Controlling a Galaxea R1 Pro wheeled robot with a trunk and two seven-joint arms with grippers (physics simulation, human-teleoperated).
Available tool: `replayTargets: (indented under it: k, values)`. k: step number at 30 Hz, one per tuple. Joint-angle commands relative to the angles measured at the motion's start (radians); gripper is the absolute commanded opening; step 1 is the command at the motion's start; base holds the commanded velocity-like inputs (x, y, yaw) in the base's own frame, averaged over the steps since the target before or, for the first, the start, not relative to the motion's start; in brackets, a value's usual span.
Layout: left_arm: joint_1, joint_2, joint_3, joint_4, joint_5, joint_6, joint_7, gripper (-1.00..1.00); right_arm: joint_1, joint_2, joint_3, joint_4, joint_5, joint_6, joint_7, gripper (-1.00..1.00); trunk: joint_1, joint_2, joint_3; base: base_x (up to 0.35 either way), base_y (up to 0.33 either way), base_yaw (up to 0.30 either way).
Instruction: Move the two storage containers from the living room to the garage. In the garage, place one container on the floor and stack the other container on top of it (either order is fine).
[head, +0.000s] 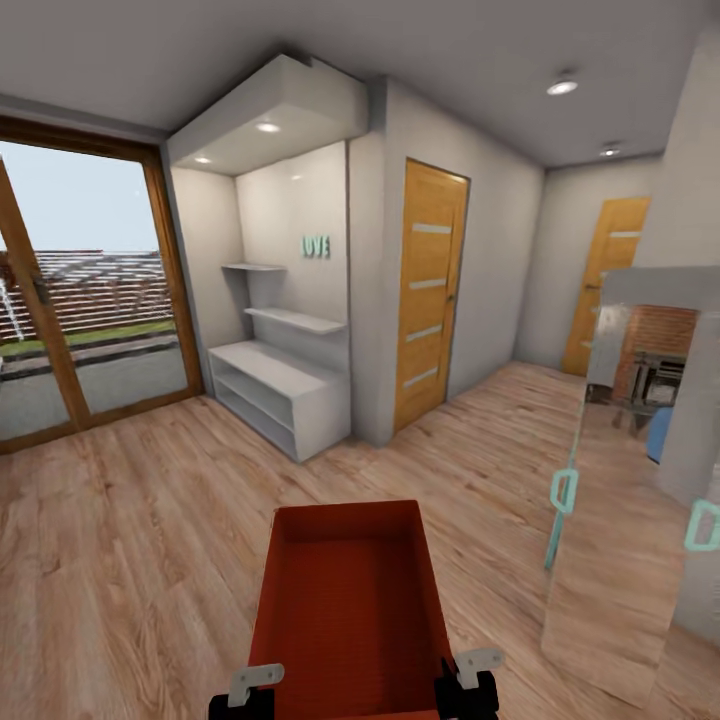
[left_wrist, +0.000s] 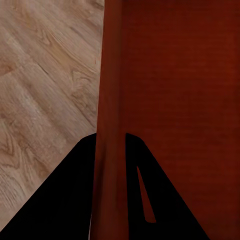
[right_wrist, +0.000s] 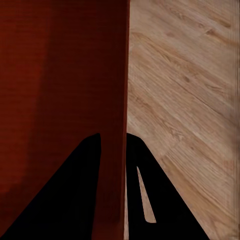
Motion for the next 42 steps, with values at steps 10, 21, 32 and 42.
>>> replayTargets:
  k: [10,21,32,42]
  values:
    - [0.000,0.002,-0.018,0.000,0.012,-0.006,0.014,-1.00,-0.002,0.000,0.006,0.003,0.007,-0.001,-0.012,-1.00,0.001,-0.001,-0.001,0.339,0.028,-0.271]
    - [0.000,0.002,-0.018,0.000,0.010,-0.006,0.014,-1.00,-0.002,0.000,0.005,0.003,0.007,-0.001,-0.012,-1.00,0.001,-0.001,-0.001,0.340,0.033,-0.061]
    - [0.000,0.002,-0.019,0.000,0.010,-0.006,0.014,-1.00,-0.002,0.000,0.006,0.003,0.007,-0.001,-0.012,-1.00,0.001,-0.001,-0.001,0.340,0.000,-0.089]
    - [0.000,0.002,-0.019,0.000,0.010,-0.006,0.014,-1.00,-0.002,0.000,0.006,0.003,0.007,-0.001,-0.012,-1.00,0.001,-0.001,-0.001,0.340,0.000,-0.272]
